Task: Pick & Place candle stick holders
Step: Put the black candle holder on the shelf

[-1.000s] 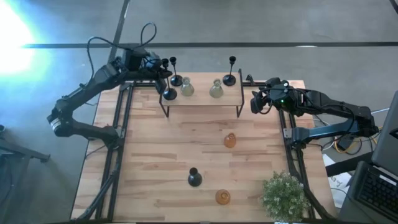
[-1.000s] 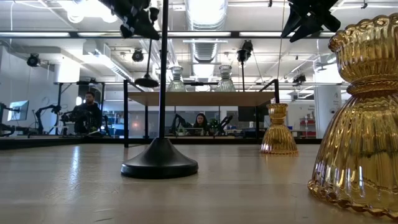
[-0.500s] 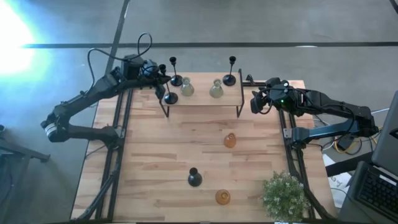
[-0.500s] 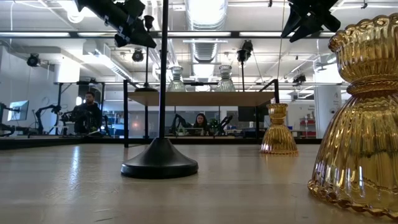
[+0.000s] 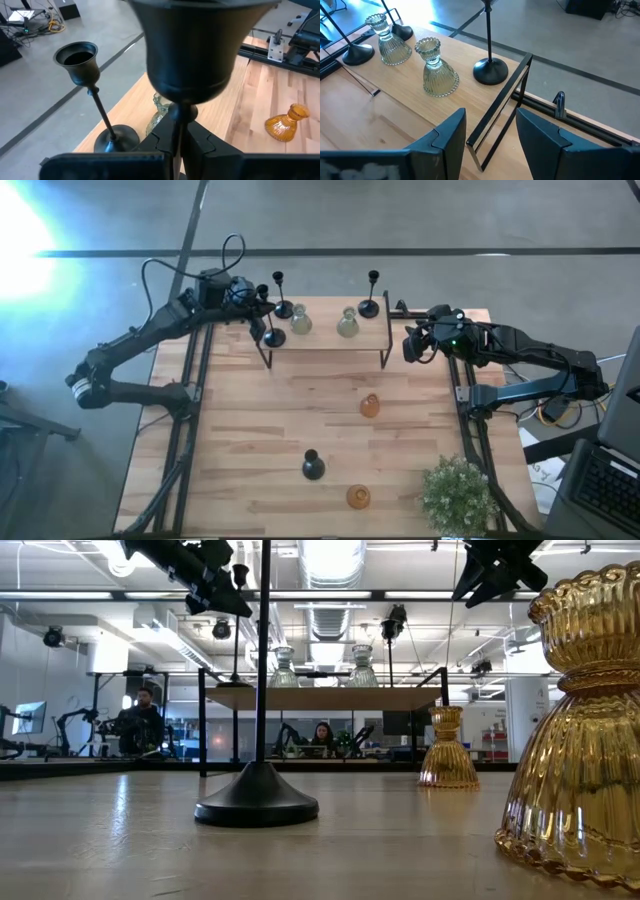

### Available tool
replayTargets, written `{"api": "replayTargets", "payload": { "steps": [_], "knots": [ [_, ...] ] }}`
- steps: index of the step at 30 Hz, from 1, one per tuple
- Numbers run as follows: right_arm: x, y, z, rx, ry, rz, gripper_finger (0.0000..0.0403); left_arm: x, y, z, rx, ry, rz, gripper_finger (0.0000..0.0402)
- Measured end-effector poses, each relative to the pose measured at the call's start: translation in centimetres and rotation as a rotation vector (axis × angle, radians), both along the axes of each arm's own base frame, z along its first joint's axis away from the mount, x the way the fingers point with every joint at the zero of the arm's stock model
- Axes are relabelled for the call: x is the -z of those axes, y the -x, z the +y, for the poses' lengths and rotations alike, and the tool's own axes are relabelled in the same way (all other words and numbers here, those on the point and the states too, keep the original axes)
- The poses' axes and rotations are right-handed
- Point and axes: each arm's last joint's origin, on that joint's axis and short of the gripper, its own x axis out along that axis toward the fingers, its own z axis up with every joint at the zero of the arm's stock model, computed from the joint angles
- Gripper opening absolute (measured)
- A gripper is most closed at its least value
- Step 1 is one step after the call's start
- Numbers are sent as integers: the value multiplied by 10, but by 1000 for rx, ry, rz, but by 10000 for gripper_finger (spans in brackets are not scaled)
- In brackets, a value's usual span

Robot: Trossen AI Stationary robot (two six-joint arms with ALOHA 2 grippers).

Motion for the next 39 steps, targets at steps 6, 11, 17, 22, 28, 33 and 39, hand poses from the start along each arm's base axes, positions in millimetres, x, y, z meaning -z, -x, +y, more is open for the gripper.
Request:
{"api": "replayTargets", "payload": {
  "steps": [6, 11, 17, 22, 28, 33, 39],
  "knots": [
    [0, 0, 0, 1, -1, -2, 159, 0, 0, 1, 8, -30, 16, 20],
    [0, 0, 0, 1, -1, -1, 155, 0, 0, 1, 20, -68, 39, 27],
    [0, 0, 0, 1, -1, -1, 159, 5, 0, 2, 16, -69, 71, 44],
    [0, 0, 0, 0, 0, 1, 164, 5, -2, 3, 19, -66, 64, 46],
    [0, 0, 0, 0, 0, 1, 158, 5, -3, 3, 23, -64, 59, 67],
    [0, 0, 0, 0, 0, 2, 150, 4, -2, 3, 10, -55, 51, 115],
    [0, 0, 0, 0, 0, 2, 151, 5, -1, 3, -14, -42, 59, 173]
  ]
}}
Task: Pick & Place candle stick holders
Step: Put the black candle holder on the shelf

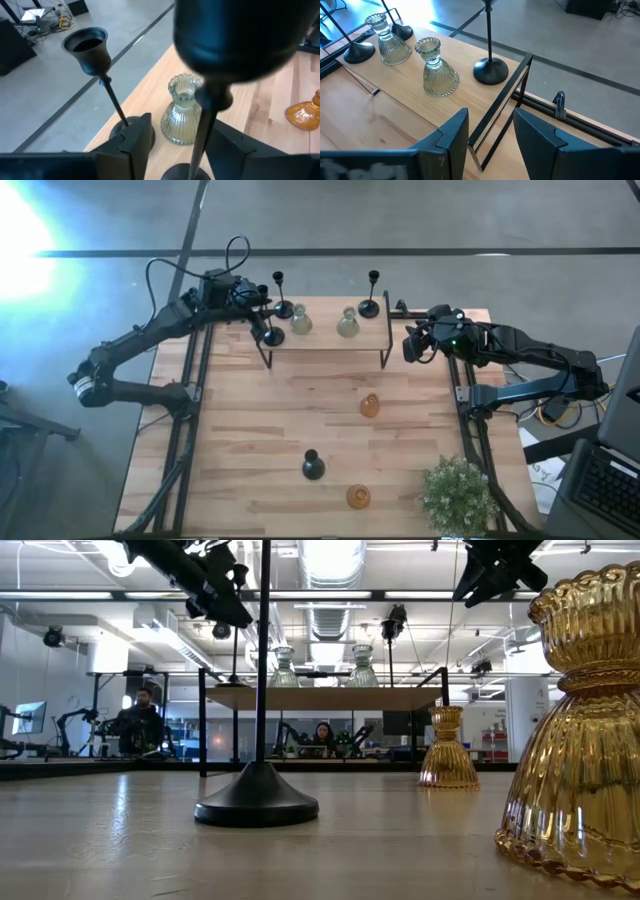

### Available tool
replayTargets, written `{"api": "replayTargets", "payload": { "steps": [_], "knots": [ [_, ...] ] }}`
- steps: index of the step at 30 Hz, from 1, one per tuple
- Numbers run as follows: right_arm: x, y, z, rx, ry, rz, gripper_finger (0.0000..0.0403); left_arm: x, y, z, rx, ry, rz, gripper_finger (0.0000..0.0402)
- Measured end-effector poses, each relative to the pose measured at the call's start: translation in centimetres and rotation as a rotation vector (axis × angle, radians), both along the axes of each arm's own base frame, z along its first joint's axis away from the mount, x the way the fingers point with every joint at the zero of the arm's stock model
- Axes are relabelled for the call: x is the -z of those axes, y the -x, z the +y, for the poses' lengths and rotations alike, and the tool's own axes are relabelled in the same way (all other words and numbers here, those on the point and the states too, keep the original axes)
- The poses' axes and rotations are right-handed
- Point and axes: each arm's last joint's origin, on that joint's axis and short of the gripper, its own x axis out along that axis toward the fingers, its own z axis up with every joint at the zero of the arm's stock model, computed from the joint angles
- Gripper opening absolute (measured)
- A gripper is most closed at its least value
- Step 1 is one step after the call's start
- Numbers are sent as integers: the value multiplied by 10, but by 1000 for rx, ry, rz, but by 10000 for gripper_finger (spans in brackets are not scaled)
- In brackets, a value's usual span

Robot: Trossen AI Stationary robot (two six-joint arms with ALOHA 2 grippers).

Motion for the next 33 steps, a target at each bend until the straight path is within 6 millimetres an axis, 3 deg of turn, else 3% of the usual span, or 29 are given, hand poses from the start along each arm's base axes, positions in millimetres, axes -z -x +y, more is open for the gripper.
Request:
{"api": "replayTargets", "payload": {
  "steps": [5, 12, 20, 26, 30, 33],
  "knots": [
    [0, 0, 0, -1, -2, 0, 157, -3, 3, -2, 0, 19, 25, 202],
    [0, 0, 0, -1, -2, 0, 149, -26, 17, -11, -30, -23, 44, 208],
    [0, 0, 0, -4, 1, 3, 137, -45, 45, -34, -46, -65, 19, 208],
    [0, 0, 0, -21, 10, 18, 129, -45, 71, -58, 17, 54, 9, 208],
    [-2, -4, 2, -156, 23, 44, 124, -43, 82, -75, 157, 233, -48, 208],
    [-6, -12, 8, -478, -14, 4, 118, -42, 88, -84, 212, 337, -71, 206]
  ]
}}
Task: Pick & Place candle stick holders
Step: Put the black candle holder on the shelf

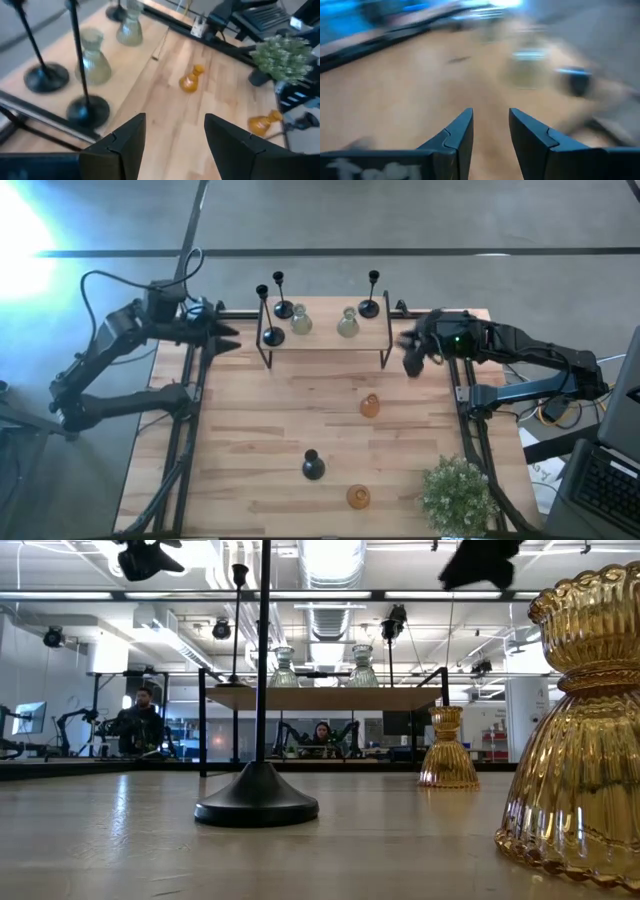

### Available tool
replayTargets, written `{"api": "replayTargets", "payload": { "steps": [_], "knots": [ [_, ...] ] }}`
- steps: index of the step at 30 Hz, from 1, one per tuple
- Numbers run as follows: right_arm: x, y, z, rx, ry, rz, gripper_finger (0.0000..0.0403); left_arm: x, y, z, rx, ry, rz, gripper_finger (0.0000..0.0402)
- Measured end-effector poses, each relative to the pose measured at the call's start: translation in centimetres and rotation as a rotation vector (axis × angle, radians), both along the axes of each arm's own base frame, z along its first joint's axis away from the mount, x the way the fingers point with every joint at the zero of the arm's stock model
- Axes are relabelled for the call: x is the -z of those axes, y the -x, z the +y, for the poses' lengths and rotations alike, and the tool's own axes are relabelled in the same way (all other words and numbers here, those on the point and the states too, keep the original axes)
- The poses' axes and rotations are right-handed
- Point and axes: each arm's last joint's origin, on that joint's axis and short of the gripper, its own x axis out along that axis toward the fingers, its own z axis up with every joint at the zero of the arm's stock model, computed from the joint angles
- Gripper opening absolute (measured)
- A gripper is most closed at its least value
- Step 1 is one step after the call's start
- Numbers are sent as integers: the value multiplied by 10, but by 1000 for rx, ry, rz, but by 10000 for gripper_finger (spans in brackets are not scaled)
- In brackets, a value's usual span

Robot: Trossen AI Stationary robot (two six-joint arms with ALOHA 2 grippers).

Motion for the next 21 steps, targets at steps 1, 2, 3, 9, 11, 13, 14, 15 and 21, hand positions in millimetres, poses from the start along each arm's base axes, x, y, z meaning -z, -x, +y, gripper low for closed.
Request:
{"api": "replayTargets", "payload": {
  "steps": [1, 2, 3, 9, 11, 13, 14, 15, 21],
  "knots": [
    [0, -4, 3, -112, -35, -11, 115, 1, 2, -2, -3, 16, 7, 203],
    [1, -7, 7, -214, -79, -20, 112, 2, 4, -4, -9, 22, 16, 201],
    [3, -11, 10, -298, -129, -14, 109, 2, 6, -5, -19, 20, 24, 197],
    [17, -39, 38, -544, -222, 36, 88, 1, 13, -8, -65, -10, 33, 175],
    [22, -52, 50, -611, -207, 33, 80, 1, 13, -9, -65, -12, 31, 171],
    [27, -64, 63, -664, -197, 32, 73, 1, 14, -9, -65, -12, 30, 169],
    [30, -69, 68, -682, -194, 29, 69, 1, 14, -9, -66, -13, 30, 169],
    [33, -74, 72, -691, -190, 31, 66, 1, 14, -9, -66, -13, 30, 170],
    [60, -103, 91, -724, -197, 91, 59, 1, 13, -8, -72, -17, 31, 170]
  ]
}}
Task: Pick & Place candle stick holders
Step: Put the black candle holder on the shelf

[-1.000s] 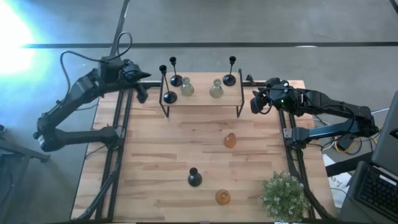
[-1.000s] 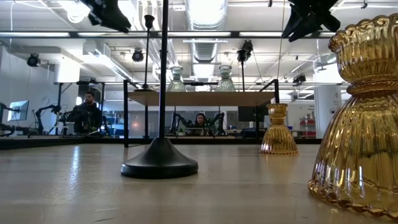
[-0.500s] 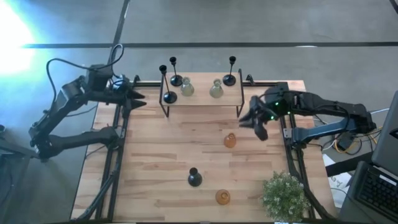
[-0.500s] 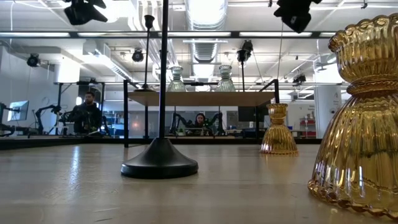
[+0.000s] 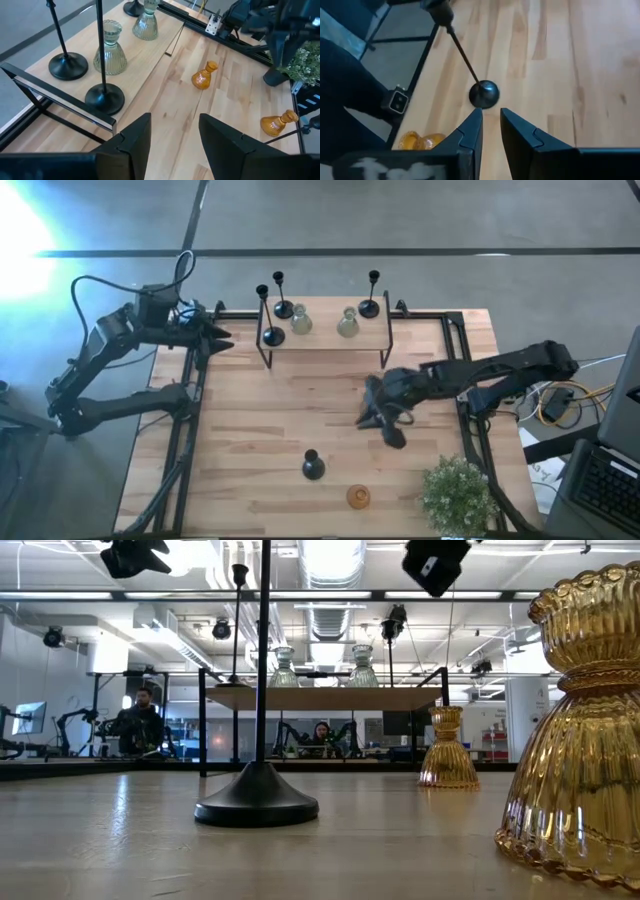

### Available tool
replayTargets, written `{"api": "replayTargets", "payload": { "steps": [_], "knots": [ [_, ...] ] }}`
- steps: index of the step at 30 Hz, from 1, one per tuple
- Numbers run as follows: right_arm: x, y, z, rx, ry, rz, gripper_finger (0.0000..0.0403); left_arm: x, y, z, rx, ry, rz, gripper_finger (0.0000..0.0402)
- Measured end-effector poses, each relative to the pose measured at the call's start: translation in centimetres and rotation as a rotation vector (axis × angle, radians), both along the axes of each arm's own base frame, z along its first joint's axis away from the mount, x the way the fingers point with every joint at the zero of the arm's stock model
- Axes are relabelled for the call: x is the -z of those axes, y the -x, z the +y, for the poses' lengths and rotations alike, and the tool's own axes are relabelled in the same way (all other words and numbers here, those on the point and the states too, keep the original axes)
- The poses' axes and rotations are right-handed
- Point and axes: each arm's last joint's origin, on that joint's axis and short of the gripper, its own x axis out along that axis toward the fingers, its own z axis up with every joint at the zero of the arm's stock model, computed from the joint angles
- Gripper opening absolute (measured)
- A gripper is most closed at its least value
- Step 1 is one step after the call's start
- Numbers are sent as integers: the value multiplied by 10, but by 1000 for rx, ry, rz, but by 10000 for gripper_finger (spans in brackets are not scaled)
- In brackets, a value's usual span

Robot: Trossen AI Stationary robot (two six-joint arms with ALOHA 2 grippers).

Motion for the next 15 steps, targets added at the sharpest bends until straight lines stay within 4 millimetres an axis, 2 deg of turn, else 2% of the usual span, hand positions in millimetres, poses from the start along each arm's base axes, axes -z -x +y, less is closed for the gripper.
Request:
{"api": "replayTargets", "payload": {
  "steps": [5, 15],
  "knots": [
    [23, -21, 10, -21, 11, 32, 78, 0, 0, 0, 4, -7, 3, 169],
    [57, -62, 19, -55, -21, -41, 161, 1, 0, 0, 8, -7, 13, 169]
  ]
}}
